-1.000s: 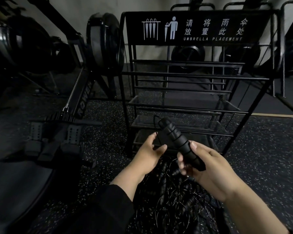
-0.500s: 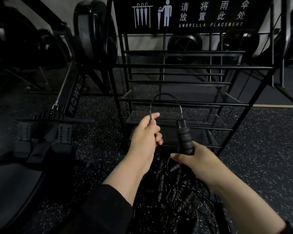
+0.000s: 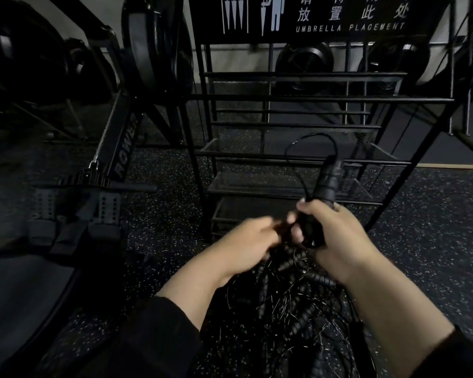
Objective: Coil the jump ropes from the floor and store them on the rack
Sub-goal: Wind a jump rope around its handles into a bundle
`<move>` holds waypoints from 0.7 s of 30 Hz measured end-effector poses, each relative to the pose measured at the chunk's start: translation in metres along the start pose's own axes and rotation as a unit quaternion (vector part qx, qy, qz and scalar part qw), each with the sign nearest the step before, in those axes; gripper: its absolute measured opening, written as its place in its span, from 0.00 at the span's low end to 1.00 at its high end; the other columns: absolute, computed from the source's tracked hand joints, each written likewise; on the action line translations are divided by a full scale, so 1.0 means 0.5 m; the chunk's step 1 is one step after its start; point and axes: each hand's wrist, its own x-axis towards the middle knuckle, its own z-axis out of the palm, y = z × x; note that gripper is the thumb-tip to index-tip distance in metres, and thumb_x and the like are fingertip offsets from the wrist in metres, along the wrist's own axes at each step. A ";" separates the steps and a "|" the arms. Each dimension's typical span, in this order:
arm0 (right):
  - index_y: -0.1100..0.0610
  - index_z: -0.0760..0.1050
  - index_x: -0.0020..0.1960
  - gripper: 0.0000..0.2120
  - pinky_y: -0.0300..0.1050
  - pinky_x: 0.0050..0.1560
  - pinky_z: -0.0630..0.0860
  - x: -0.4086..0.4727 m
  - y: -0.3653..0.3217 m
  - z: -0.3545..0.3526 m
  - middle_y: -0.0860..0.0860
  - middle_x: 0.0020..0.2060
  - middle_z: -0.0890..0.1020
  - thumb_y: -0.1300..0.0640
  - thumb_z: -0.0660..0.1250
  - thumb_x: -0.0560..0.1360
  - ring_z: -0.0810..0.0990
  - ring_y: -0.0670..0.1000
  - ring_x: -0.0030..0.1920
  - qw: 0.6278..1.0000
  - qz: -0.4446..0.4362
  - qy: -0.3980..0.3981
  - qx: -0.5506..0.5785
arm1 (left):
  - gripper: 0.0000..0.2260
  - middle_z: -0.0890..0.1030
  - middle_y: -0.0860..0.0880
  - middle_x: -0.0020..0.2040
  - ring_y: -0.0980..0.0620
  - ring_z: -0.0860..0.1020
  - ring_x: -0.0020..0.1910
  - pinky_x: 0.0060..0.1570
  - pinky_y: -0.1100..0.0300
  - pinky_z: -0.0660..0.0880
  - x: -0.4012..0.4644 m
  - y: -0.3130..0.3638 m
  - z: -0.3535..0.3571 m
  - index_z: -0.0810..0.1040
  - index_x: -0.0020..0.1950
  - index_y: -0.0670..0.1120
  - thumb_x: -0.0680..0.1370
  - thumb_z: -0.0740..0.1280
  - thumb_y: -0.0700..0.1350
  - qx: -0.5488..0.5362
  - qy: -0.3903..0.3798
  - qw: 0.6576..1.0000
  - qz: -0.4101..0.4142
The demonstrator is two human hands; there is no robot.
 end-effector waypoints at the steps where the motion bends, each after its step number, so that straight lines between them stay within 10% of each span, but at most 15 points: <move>1: 0.59 0.71 0.46 0.05 0.40 0.27 0.71 0.001 -0.008 -0.001 0.57 0.34 0.79 0.65 0.64 0.80 0.71 0.52 0.30 0.999 0.004 -0.008 0.031 | 0.10 0.83 0.53 0.53 0.55 0.80 0.51 0.55 0.56 0.75 -0.002 -0.010 0.005 0.81 0.59 0.51 0.81 0.63 0.46 0.041 -0.047 0.998 -0.012; 6: 0.57 0.72 0.48 0.05 0.40 0.34 0.71 0.000 -0.030 -0.021 0.55 0.37 0.78 0.65 0.63 0.80 0.73 0.50 0.33 0.995 -0.010 -0.015 0.094 | 0.09 0.83 0.47 0.45 0.57 0.75 0.36 0.36 0.65 0.70 0.005 -0.030 0.000 0.75 0.46 0.49 0.85 0.62 0.43 0.228 -0.043 0.973 0.005; 14: 0.62 0.76 0.62 0.12 0.47 0.39 0.76 0.004 -0.004 -0.026 0.58 0.50 0.87 0.66 0.68 0.79 0.85 0.56 0.41 0.999 0.003 0.032 -0.040 | 0.11 0.72 0.50 0.36 0.51 0.70 0.29 0.31 0.54 0.72 0.032 0.009 -0.004 0.77 0.54 0.52 0.87 0.55 0.45 -0.015 0.220 0.969 0.108; 21: 0.65 0.78 0.57 0.09 0.40 0.30 0.76 -0.001 0.047 -0.003 0.61 0.45 0.86 0.66 0.71 0.77 0.82 0.50 0.34 0.974 0.014 -0.027 -0.224 | 0.14 0.67 0.47 0.37 0.53 0.63 0.29 0.33 0.56 0.71 0.019 0.060 0.007 0.79 0.62 0.51 0.88 0.54 0.44 -0.215 0.212 0.935 0.185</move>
